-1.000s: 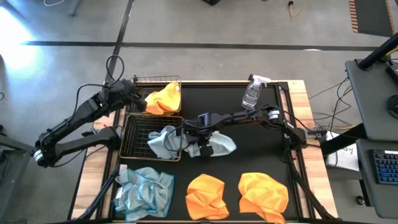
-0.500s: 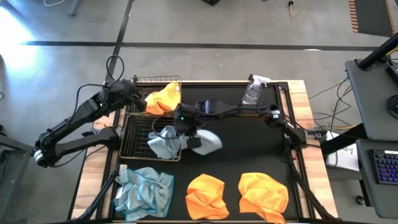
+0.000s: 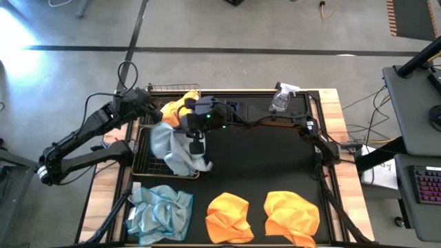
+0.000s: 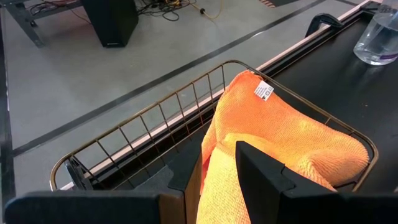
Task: Sort microfiber towel by color & place in baskets
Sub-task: Put the blue towel into the bottom wire basket
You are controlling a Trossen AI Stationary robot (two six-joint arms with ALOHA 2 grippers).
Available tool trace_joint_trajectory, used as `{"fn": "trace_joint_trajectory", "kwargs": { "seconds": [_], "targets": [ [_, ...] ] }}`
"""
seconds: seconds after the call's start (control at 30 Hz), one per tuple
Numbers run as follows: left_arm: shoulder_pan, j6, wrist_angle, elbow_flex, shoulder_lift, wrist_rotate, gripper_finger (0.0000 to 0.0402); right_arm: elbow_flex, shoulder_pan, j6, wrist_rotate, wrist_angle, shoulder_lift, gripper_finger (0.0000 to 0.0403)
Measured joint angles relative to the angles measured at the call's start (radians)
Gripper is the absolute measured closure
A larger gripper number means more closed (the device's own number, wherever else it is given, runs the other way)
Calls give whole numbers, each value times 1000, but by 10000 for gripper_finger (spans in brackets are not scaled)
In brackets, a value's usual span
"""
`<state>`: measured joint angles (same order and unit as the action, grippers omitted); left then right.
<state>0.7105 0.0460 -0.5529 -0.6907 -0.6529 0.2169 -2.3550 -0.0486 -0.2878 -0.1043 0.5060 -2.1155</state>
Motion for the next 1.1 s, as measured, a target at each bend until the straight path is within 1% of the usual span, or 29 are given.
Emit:
{"fn": "trace_joint_trajectory", "kwargs": {
  "seconds": [0.1, 0.37, 0.53, 0.7, 0.8, 0.97, 1.03, 1.1],
  "targets": [
    [0, 0, -1, 0, 0, 0, 318, 0, 0, 0, 0, -61, 0, 392],
    [0, 0, -2, 0, 0, 0, 318, 0, 0, 0, 0, -324, -1, 391],
    [0, 0, -2, 0, 0, 0, 318, 0, 0, 37, -2, -343, -2, 390],
    [0, 0, -2, 0, 0, 0, 318, 0, 0, 106, -11, -254, -7, 390],
    [0, 0, -2, 0, 0, 0, 318, 2, 0, 131, -12, -136, -10, 390],
    [0, 0, -2, 0, 0, 0, 318, 8, 0, 132, -12, 38, -27, 390],
    [0, 1, -1, 2, 0, 0, 318, 8, 0, 132, -13, 81, -41, 390],
    [0, 1, -1, 6, 0, 0, 318, 9, 0, 132, -36, 131, -53, 390]
  ]
}}
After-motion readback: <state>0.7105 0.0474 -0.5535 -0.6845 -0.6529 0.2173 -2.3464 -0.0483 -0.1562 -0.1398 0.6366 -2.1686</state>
